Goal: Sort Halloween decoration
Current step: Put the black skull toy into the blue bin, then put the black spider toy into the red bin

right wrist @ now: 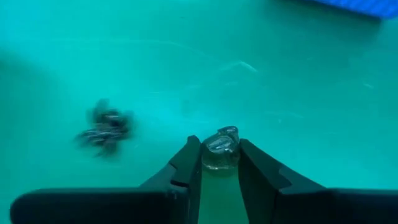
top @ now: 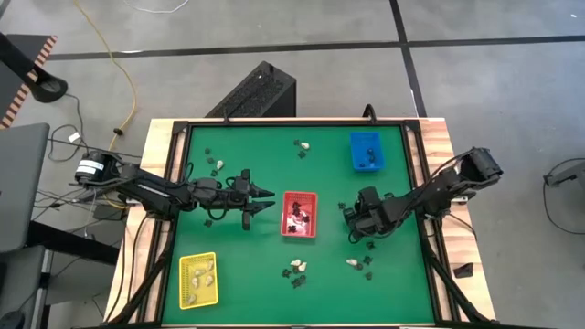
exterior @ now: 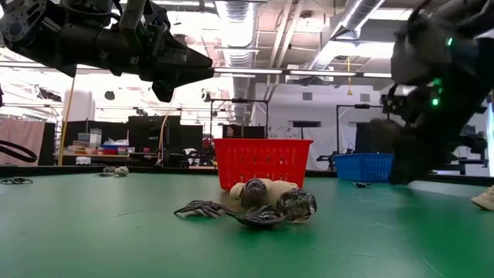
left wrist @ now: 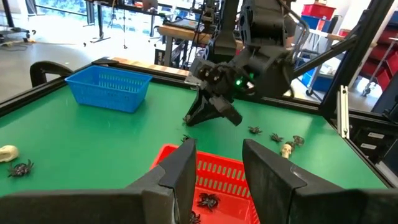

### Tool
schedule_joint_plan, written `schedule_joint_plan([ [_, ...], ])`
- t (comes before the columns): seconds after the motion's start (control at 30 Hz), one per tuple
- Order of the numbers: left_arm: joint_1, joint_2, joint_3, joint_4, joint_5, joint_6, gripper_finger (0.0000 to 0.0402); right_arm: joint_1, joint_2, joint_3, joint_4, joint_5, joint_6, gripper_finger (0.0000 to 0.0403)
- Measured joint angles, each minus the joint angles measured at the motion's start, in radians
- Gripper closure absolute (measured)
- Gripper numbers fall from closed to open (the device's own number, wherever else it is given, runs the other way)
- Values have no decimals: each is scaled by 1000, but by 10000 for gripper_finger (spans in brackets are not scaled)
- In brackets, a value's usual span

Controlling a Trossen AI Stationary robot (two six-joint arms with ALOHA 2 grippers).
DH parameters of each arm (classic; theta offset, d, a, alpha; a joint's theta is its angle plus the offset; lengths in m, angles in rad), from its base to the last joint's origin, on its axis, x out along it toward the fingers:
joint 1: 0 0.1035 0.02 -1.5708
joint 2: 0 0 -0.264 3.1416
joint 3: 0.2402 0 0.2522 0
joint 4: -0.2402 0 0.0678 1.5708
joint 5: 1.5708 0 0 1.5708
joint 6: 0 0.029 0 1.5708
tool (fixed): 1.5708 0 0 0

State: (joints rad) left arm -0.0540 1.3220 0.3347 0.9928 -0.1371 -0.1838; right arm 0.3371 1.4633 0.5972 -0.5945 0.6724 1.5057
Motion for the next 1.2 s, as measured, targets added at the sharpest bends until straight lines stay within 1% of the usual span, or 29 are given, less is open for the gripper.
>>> schedule_joint_plan([
  [0.13, 0, 0, 0, 0, 0, 0, 283, -8, -107, 0, 0, 21, -78, 292],
  [0.23, 0, 0, 0, -1, 0, 0, 283, -51, -198, 0, -12, 50, -168, 272],
  [0.33, 0, 0, 0, -1, 0, 0, 283, -134, -293, 0, -33, 74, -294, 265],
  [0.47, 0, 0, 0, -1, 0, -1, 283, -279, -404, 0, -5, 85, -503, 277],
  [0.57, 0, 0, 0, -1, 0, -3, 283, -382, -461, 1, 38, 77, -648, 282],
  [0.7, 0, 0, 0, -7, 0, -3, 283, -496, -488, 1, 81, 49, -778, 262],
  [0.83, 0, 0, 0, -9, 0, -3, 283, -595, -478, 1, 111, -23, -851, 225],
  [0.97, 0, 0, 0, -10, 0, -3, 283, -671, -457, 1, 145, -81, -911, 189],
  [1.07, 0, 0, 0, -11, 2, -10, 283, -696, -455, 2, 165, -111, -930, 170],
  [1.2, 0, 0, 0, -11, 20, -11, 283, -665, -467, 2, 218, -203, -955, 164],
])
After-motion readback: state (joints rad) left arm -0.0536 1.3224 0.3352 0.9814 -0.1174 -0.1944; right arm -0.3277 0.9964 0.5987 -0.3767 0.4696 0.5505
